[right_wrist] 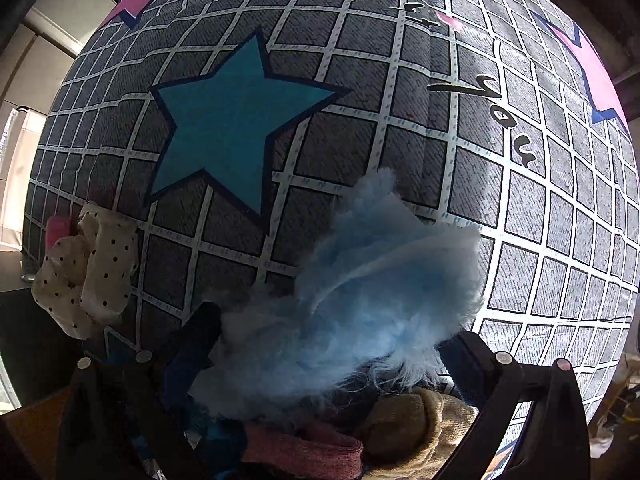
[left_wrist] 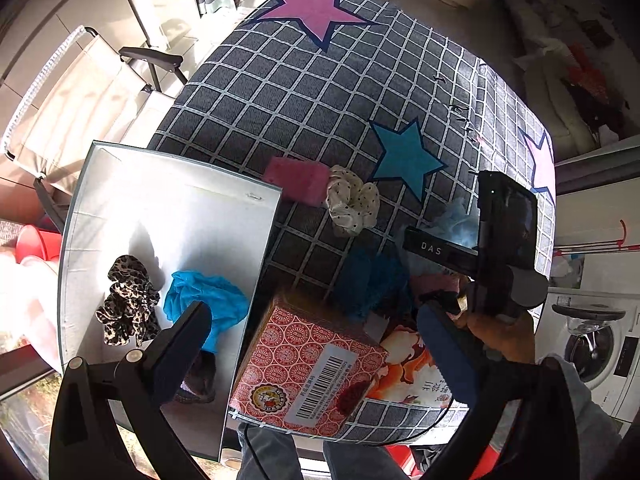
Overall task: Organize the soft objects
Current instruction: 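Grasp the light blue fluffy duster with the right tool while the left tool approaches the scrunchie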
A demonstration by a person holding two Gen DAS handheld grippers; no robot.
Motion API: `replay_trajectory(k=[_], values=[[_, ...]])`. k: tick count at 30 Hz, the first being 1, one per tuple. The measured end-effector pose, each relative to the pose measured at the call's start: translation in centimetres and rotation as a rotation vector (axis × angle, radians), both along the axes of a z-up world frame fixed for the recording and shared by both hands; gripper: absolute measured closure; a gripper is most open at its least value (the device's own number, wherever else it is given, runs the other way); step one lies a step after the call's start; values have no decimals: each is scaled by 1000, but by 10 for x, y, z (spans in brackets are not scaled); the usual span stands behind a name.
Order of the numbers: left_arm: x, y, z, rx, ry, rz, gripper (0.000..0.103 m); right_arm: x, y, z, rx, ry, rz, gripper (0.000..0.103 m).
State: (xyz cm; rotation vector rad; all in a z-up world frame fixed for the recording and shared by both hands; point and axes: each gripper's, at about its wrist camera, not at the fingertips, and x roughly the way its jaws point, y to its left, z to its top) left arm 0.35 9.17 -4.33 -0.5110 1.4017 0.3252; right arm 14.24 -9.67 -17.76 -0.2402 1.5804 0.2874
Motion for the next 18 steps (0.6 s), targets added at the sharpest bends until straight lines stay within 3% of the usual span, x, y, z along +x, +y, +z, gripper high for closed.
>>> replay_trajectory(k=[1, 3, 4, 5, 7, 12, 14, 18], values=[[6, -2, -1, -3, 3, -3, 0, 2, 0, 1, 1, -9, -2, 8], [19, -8, -1, 7, 11, -14, 0, 7, -1, 11, 5, -51, 21, 34], [26, -12, -1, 13, 14, -20, 0, 9, -4, 15, 30, -54, 32, 61], [33, -16, -2, 15, 15, -28, 0, 13, -10, 17, 70, -29, 26, 71], [47, -27, -4, 12, 18, -49, 0, 20, -26, 16, 125, 21, -10, 73], [77, -52, -30, -4, 78, -63, 0, 34, -84, 28, 199, 31, -126, 73], [88, -57, -47, -42, 100, -21, 0, 35, -109, 30, 223, 47, -184, 73], [107, -56, -86, -66, 166, 152, 0, 24, -142, 41, 260, 62, -242, 72]])
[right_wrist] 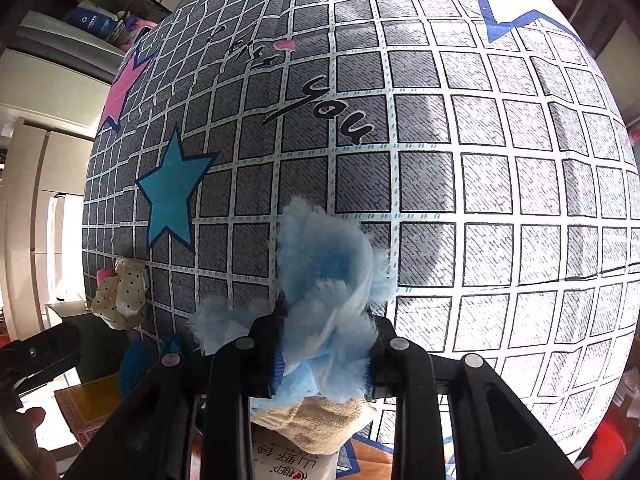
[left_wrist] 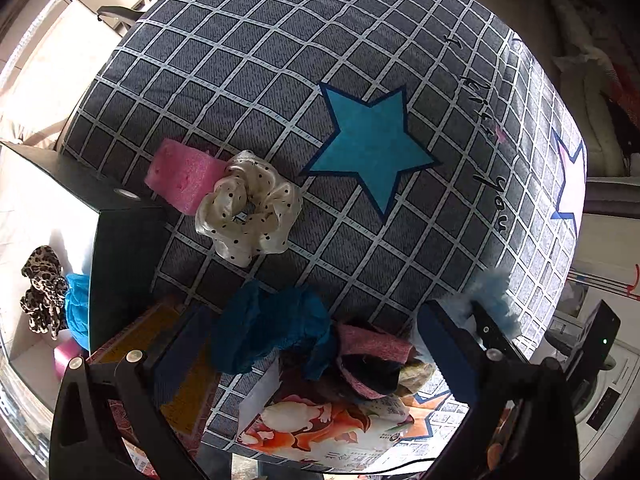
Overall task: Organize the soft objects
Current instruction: 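Grasp the light blue fluffy duster with the right tool while the left tool approaches the scrunchie, then grasp the cream polka-dot scrunchie with the left tool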
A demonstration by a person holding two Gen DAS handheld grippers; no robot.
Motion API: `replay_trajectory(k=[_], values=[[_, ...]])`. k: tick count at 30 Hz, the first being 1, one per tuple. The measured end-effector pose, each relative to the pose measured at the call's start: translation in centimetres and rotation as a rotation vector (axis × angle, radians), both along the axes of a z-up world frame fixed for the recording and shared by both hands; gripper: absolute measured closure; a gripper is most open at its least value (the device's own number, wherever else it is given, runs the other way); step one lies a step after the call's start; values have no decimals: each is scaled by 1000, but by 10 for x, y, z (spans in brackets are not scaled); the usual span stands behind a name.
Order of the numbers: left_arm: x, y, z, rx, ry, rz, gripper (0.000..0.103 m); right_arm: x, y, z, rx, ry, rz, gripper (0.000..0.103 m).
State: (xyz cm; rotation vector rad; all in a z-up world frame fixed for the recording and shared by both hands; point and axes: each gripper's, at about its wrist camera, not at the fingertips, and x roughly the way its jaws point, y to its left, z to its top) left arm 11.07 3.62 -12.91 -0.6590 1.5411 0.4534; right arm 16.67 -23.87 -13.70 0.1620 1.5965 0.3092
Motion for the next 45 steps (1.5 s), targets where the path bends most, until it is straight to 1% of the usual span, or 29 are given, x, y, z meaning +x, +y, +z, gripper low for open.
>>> replay_trajectory(k=[3, 5, 8, 10, 12, 13, 14, 16, 17, 18, 19, 20, 21, 23, 24, 25, 26, 27, 28, 29, 30, 32, 35, 38, 40, 41, 43, 44, 45], values=[[9, 10, -22, 59, 50, 126, 1, -6, -13, 10, 35, 5, -22, 72], [11, 17, -36, 77, 93, 191, 2, -11, -20, 18, 54, 2, -25, 72], [11, 27, -58, 54, 142, 270, 4, -15, -27, 28, 74, -7, -21, 72], [14, 30, -72, 40, 157, 276, 5, -18, -35, 34, 84, -11, -19, 72], [23, 26, -77, 49, 135, 237, 5, -20, -38, 36, 91, -10, -26, 72], [30, 20, -76, 69, 117, 199, 5, -21, -41, 36, 91, -8, -30, 72], [39, 12, -75, 69, 80, 147, 5, -20, -40, 35, 89, -7, -34, 72], [63, -15, -71, 15, -12, -4, 5, -21, -48, 34, 74, -7, -42, 72], [75, -33, -68, 7, -43, -101, 5, -20, -52, 32, 62, -8, -51, 72], [84, -52, -61, 42, -65, -192, 5, -17, -55, 30, 46, -10, -64, 72], [89, -68, -53, 86, -88, -259, 5, -16, -62, 29, 28, -13, -78, 72], [92, -80, -46, 120, -105, -305, 5, -14, -68, 28, 6, -18, -93, 72], [92, -86, -40, 140, -115, -325, 5, -12, -74, 27, -12, -19, -106, 72], [88, -84, -33, 190, -98, -312, 5, -8, -84, 27, -44, -27, -128, 71], [85, -77, -30, 218, -82, -292, 5, -7, -88, 26, -52, -29, -134, 68], [80, -68, -27, 247, -68, -267, 5, -6, -92, 24, -45, -20, -137, 50], [75, -57, -24, 273, -61, -242, 5, -5, -94, 23, -32, -8, -143, 29], [71, -46, -21, 303, -55, -220, 5, -6, -96, 22, -24, -2, -150, 22], [69, -36, -20, 330, -47, -206, 5, -6, -96, 22, -21, 0, -150, 19], [69, -27, -22, 338, -32, -199, 5, -6, -94, 21, -27, -2, -145, 19], [71, -21, -27, 327, -10, -203, 5, -7, -92, 19, -34, 1, -138, 19], [71, -21, -44, 326, 29, -230, 5, -8, -84, 11, -44, 21, -117, 19], [76, -27, -64, 378, 78, -300, 5, -8, -68, 0, -113, 8, -65, 19], [77, -34, -70, 372, 59, -304, 5, -1, -58, -12, -155, -12, -41, 19], [75, -31, -71, 364, 49, -294, 5, 2, -51, -24, -197, 0, -19, 19], [77, -29, -72, 355, 45, -285, 5, 2, -45, -27, -216, -17, -1, 11], [77, -28, -70, 350, 54, -270, 4, 1, -34, -30, -264, -47, 46, 9], [81, -19, -65, 375, 63, -265, 5, 0, -29, -32, -291, -56, 69, 5], [84, -13, -59, 402, 47, -257, 5, -1, -25, -35, -299, -51, 88, 1]])
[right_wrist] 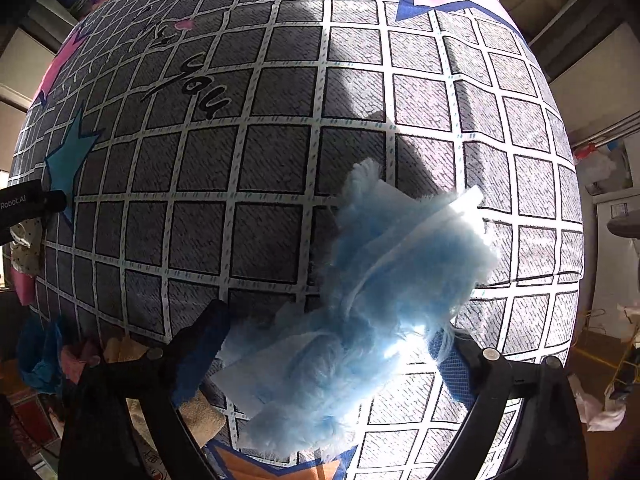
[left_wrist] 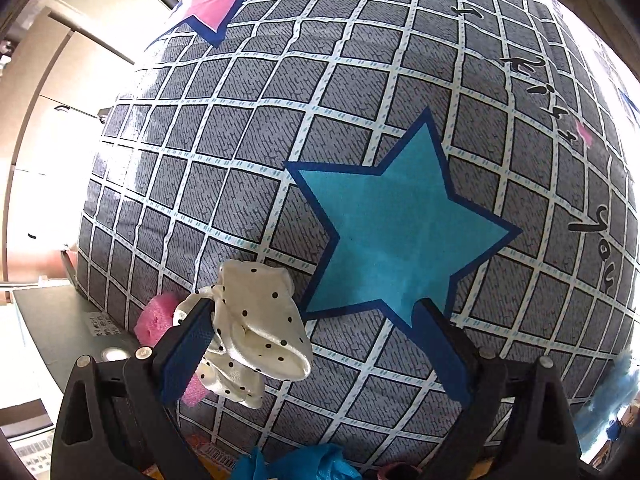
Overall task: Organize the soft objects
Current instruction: 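Grasp the cream polka-dot scrunchie with the left tool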
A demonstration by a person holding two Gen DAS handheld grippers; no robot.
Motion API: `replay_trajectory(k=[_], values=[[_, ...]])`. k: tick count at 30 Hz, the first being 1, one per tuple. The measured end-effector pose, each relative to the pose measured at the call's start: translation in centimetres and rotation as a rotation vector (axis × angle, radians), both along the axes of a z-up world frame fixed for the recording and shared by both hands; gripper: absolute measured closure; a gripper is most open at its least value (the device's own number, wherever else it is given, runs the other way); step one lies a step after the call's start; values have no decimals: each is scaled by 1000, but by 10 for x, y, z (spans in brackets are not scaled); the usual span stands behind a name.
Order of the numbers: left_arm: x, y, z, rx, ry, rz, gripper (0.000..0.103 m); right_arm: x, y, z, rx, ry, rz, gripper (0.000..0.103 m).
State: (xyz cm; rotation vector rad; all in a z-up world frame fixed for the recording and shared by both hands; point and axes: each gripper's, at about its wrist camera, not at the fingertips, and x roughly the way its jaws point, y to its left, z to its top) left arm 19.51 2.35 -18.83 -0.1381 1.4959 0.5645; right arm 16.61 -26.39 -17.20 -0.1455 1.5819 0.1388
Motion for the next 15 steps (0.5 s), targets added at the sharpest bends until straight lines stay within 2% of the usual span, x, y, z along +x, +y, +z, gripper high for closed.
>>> replay_trajectory(k=[2, 3, 5, 8, 9, 15], values=[[-3, 7, 17, 55, -44, 4, 5, -2, 4, -3, -18, -3, 18, 0], [-4, 9, 22, 59, -60, 5, 5, -2, 3, -3, -15, -4, 11, 0], [-5, 14, 16, 28, -35, 11, 5, -4, 4, -3, -18, 1, 14, 0], [0, 25, -19, -33, 56, 33, 3, -6, 3, -4, -20, 13, 12, 0], [-5, 25, -14, -29, 28, 42, 3, -3, 5, -4, -21, 18, 11, 0], [0, 26, -20, -100, 61, 25, 4, 3, 6, -7, -26, 21, -3, 0]])
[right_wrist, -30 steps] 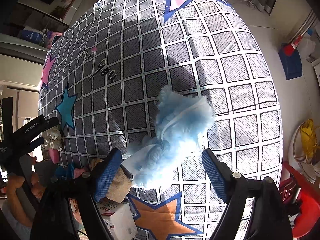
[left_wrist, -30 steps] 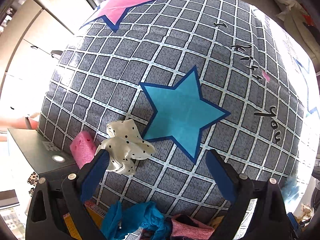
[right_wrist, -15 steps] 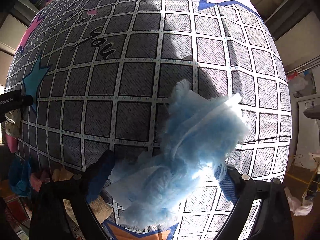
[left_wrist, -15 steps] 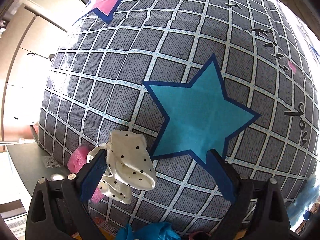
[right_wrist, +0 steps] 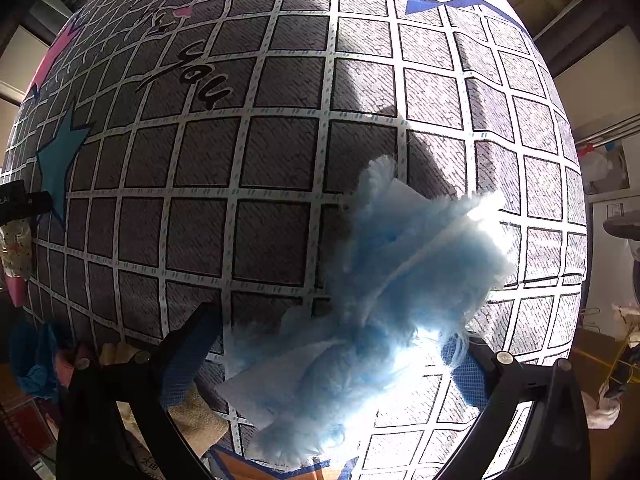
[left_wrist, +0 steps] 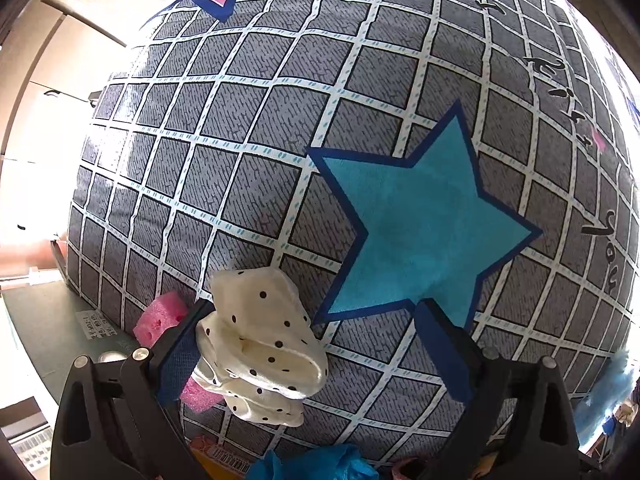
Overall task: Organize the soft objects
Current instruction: 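Grasp the cream polka-dot scrunchie with the left tool, then carry the blue duster and polka-dot scrunchie over the white box with both tools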
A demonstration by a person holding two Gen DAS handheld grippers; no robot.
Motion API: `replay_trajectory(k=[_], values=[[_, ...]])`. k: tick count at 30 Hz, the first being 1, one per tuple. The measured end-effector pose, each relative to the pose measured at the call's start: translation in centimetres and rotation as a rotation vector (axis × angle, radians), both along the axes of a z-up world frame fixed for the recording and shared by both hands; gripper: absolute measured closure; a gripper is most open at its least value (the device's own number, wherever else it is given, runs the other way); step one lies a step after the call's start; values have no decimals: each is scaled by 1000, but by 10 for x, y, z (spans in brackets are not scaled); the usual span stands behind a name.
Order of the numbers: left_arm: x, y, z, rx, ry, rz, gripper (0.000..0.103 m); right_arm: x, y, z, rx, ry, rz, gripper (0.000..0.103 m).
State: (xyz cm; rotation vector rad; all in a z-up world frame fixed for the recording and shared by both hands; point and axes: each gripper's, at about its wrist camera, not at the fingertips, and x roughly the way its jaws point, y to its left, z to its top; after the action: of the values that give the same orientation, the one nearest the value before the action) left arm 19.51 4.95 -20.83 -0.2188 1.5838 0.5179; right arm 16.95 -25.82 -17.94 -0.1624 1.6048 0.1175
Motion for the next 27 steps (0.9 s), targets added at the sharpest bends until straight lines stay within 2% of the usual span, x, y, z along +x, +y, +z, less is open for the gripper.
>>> replay_trajectory(k=[1, 3, 4, 5, 6, 7, 8, 10, 15, 22, 27], values=[[0, -1, -2, -18, 4, -2, 6, 0, 1, 1, -4, 0, 4, 2], [-4, -4, -3, -48, -1, -7, 12, -2, 2, 9, 5, -22, 17, 16], [-6, -11, -2, -67, -9, -4, 21, -3, 4, 14, 13, -34, 33, 34], [-8, -15, 0, -95, -23, 0, 39, -3, 5, 19, 19, -43, 51, 55], [-10, -18, 2, -132, -41, -3, 53, -3, 5, 20, 27, -44, 61, 62], [-11, -25, 3, -144, -42, -23, 75, -2, 3, 21, 41, -37, 58, 66], [-12, -32, 4, -147, -41, -53, 77, -1, 0, 22, 57, -32, 46, 70], [-18, -40, 8, -189, -69, -85, 82, 1, -10, 24, 103, -16, 3, 71], [-38, -62, 30, -268, -152, -84, 82, -2, -30, 48, 208, -36, -79, 71], [-59, -118, 81, -280, -243, -257, 82, -26, -30, 78, 256, -43, -97, 71], [-82, -125, 107, -301, -281, -359, 82, -52, -21, 100, 272, -58, -107, 71]])
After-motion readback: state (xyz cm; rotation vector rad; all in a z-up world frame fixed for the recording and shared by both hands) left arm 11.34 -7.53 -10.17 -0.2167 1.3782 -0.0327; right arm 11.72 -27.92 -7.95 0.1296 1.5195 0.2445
